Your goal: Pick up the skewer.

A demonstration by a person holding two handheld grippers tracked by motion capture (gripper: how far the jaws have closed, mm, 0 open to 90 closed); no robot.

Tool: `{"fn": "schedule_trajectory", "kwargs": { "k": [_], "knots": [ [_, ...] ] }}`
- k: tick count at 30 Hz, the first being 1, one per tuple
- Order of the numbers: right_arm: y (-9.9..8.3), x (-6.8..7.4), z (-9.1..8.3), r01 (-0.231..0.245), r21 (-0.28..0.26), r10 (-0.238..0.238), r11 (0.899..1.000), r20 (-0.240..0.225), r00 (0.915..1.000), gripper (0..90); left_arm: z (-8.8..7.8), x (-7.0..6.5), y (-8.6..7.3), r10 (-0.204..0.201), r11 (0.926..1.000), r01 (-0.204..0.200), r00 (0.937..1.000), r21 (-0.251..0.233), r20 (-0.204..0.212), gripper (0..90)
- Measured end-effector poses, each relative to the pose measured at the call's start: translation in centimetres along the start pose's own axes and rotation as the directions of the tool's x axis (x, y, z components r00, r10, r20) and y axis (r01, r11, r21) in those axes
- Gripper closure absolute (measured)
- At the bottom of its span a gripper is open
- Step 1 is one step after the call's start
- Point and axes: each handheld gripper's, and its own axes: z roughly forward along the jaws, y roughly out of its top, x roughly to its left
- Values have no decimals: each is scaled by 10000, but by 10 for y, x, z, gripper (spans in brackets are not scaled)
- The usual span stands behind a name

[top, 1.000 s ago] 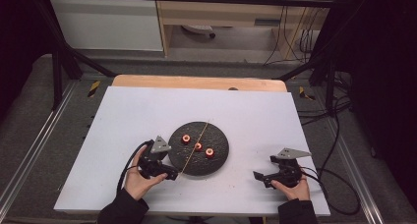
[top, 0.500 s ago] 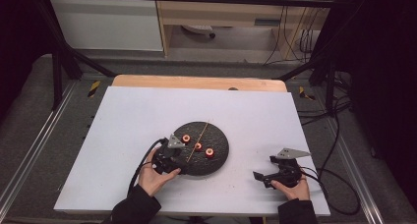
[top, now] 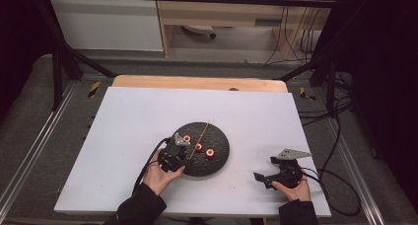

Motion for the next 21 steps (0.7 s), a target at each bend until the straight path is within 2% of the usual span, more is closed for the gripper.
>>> {"fn": "schedule_trajectory", "kwargs": {
  "k": [3, 7, 18, 21],
  "knots": [
    [0, 0, 0, -1, 11, 1, 10000, -9, 10000, 9, 1, -2, 1, 4, 9999, -2, 10000, 124, -92, 700],
    [0, 0, 0, 6, 29, -6, 10000, -17, 10000, 9, 4, -6, 3, -5, 9997, 11, 9998, 264, -206, 729],
    [0, 0, 0, -17, 35, 17, 10000, -32, 10000, 9, 7, -8, 4, -638, 9972, 664, 9953, 338, -733, 844],
    [0, 0, 0, 9, 39, -9, 10000, -27, 10000, 9, 7, -7, 3, -707, 9967, 736, 9945, 351, -776, 871]
  ]
}}
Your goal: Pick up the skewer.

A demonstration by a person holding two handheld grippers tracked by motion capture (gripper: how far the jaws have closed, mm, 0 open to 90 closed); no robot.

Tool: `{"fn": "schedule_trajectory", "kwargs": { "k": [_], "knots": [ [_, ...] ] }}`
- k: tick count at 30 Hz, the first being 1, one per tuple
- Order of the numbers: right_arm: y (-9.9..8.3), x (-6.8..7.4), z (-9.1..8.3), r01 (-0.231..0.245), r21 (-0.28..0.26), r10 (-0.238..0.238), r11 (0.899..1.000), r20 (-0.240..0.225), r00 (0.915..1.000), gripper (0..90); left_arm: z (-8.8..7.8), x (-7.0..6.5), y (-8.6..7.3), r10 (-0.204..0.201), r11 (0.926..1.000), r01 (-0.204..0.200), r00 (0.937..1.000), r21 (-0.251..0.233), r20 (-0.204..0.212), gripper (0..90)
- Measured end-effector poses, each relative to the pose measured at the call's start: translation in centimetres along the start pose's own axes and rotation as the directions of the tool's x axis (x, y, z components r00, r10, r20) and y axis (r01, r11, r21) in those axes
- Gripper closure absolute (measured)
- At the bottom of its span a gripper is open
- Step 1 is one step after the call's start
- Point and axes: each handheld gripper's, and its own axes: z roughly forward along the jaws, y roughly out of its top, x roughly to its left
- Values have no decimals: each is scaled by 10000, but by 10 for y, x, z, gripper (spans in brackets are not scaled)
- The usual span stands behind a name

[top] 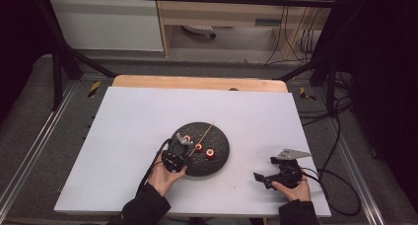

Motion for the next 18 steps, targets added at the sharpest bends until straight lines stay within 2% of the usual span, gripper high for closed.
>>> {"fn": "schedule_trajectory", "kwargs": {
  "k": [8, 14, 18],
  "knots": [
    [0, 0, 0, 28, 9, -28, 10000, -9, 10000, 9, -1, 1, -1, -53, 9999, 55, 9999, -164, 111, 877],
    [0, 0, 0, -17, 8, 17, 10000, 10, 10000, 9, -8, 4, -5, 96, 9982, -86, 9998, -593, 176, 880],
    [0, 0, 0, -46, 36, 46, 10000, 3, 10000, 9, -16, 10, -10, 181, 9951, -145, 9992, -976, 362, 880]
  ]
}}
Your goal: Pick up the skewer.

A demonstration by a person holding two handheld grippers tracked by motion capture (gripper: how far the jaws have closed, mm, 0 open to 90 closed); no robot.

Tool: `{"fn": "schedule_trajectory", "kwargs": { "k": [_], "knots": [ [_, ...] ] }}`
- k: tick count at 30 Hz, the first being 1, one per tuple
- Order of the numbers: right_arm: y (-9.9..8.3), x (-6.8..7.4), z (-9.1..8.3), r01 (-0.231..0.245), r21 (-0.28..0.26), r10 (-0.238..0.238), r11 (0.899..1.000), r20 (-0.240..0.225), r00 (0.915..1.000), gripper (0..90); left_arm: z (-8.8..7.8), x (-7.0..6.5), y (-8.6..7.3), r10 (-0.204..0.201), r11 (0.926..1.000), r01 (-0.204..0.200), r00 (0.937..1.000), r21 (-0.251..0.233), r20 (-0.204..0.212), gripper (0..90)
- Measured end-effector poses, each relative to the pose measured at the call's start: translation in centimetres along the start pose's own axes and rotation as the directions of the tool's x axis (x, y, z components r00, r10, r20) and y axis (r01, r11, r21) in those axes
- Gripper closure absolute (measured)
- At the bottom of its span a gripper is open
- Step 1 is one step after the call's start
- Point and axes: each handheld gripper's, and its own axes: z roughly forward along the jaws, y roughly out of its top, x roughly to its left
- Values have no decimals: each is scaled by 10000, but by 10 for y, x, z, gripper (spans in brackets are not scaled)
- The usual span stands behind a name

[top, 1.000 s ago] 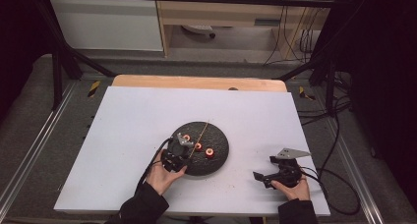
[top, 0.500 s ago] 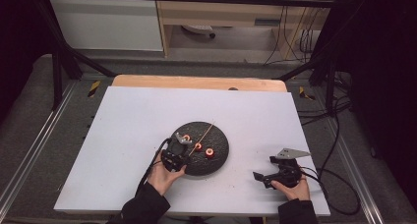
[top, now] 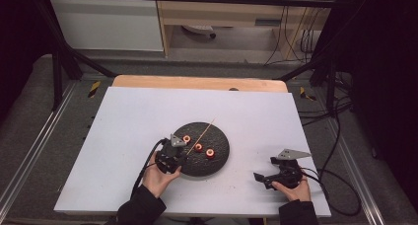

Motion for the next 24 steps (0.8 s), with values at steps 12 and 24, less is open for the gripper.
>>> {"fn": "schedule_trajectory", "kwargs": {
  "k": [12, 24],
  "knots": [
    [0, 1, 0, -72, -7, 72, 10000, -16, 10000, 10, -24, 25, -20, 279, 9950, -197, 9961, -976, 837, 880],
    [3, 5, 4, -2, 83, 2, 10000, -17, 10000, 11, -45, 47, -62, 587, 9843, -385, 9918, -1723, 1137, 880]
  ]
}}
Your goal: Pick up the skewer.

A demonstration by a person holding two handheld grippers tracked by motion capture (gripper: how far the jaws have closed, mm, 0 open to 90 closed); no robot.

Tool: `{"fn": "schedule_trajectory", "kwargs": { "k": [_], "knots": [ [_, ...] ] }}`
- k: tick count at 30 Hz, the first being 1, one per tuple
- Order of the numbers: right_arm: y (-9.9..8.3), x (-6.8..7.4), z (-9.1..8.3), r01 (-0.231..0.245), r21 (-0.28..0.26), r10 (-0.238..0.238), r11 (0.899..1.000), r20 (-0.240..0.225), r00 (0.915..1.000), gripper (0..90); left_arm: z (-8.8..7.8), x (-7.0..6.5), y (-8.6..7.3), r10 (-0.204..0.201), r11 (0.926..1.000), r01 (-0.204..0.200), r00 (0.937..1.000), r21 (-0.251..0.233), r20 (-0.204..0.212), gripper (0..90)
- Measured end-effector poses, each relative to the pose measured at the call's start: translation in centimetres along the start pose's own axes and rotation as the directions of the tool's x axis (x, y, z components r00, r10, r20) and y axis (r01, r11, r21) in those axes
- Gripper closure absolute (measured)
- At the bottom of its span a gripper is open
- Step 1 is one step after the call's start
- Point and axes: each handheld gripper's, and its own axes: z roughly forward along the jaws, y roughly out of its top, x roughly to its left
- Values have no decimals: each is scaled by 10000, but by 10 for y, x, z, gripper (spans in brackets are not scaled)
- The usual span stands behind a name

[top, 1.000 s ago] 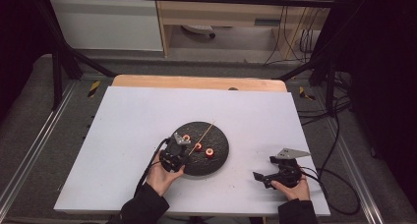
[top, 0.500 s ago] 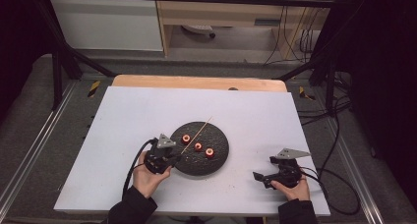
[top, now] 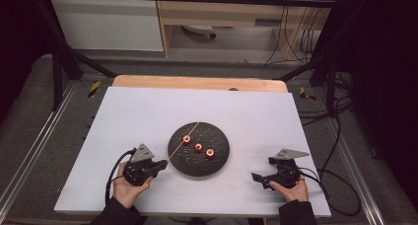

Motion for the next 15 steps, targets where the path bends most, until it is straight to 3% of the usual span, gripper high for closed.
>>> {"fn": "schedule_trajectory", "kwargs": {
  "k": [4, 15],
  "knots": [
    [3, 4, 2, -62, 138, 61, 9999, 47, 10000, 11, -10, 7, -15, -43, 9998, 49, 9995, -213, 302, 880],
    [18, 17, 11, 166, 411, -167, 9990, 16, 9999, 10, -18, 9, -27, 181, 9992, -158, 9979, -374, 619, 879]
  ]
}}
